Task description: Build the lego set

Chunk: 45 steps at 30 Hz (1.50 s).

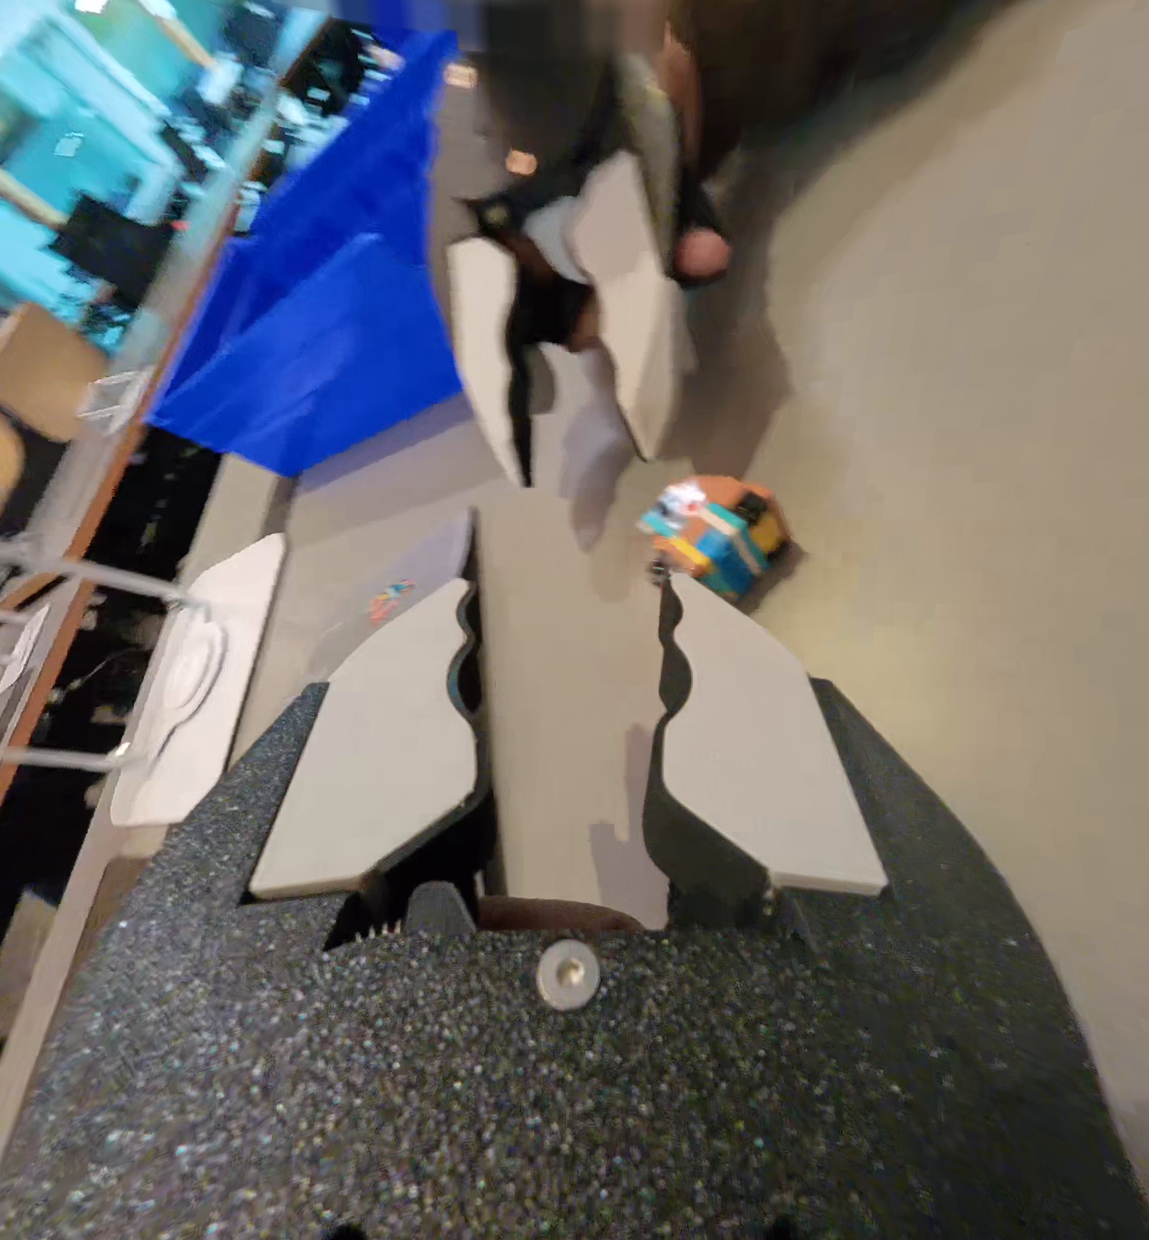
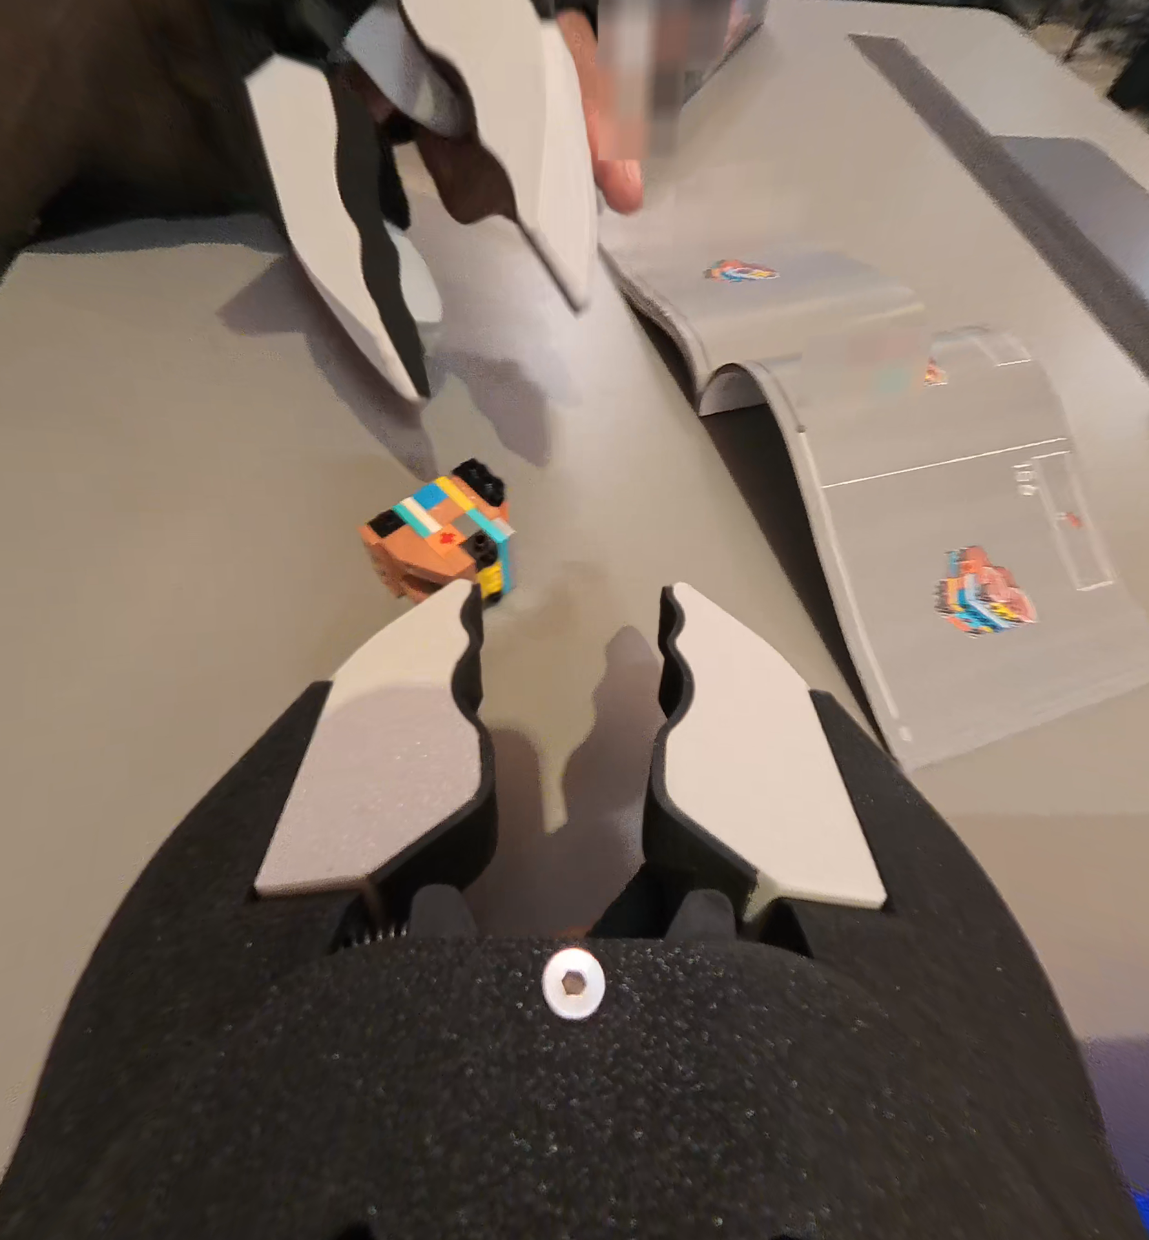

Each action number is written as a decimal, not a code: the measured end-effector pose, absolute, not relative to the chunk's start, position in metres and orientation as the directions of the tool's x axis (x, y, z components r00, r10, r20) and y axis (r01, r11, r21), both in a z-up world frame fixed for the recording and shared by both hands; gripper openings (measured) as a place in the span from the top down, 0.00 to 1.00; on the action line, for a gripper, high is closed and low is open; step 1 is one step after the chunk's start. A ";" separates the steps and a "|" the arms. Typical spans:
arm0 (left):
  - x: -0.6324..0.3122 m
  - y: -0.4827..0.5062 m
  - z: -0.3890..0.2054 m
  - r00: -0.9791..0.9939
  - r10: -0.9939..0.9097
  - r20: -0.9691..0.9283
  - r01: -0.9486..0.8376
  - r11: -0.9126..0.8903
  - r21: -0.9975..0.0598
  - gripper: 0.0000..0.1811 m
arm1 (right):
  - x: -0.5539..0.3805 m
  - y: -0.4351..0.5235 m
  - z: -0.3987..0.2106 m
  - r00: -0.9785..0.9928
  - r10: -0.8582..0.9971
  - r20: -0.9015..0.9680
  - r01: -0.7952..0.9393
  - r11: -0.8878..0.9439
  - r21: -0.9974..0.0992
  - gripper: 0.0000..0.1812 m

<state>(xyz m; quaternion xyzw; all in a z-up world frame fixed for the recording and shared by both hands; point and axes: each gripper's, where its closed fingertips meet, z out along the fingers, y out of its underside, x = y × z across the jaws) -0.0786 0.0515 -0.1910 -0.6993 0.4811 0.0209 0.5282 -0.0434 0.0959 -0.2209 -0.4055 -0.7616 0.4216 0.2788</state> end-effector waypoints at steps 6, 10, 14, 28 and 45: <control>-0.127 0.085 -0.169 0.798 -0.441 -0.411 -0.521 -0.162 -0.838 0.72 | -0.067 0.147 -0.218 -0.199 0.955 0.220 0.414 0.285 -0.864 0.73; -0.133 0.098 -0.184 0.815 -0.457 -0.355 -0.513 -0.287 -0.809 0.69 | -0.070 0.164 -0.219 -0.080 0.966 0.246 0.444 0.256 -0.859 0.73; -0.128 0.115 -0.190 0.817 -0.473 -0.330 -0.505 -0.312 -0.805 0.69 | -0.071 0.162 -0.220 -0.095 0.962 0.255 0.450 0.270 -0.851 0.74; -0.055 0.044 -0.216 0.755 -0.654 0.054 -0.324 -0.444 -0.835 0.70 | -0.038 0.066 -0.216 -0.654 0.703 0.279 0.157 0.487 -0.859 0.69; -0.040 0.036 -0.246 0.737 -0.675 0.022 -0.431 -0.495 -0.754 0.70 | -0.040 0.049 -0.229 -0.809 0.555 0.193 0.165 0.530 -0.832 0.76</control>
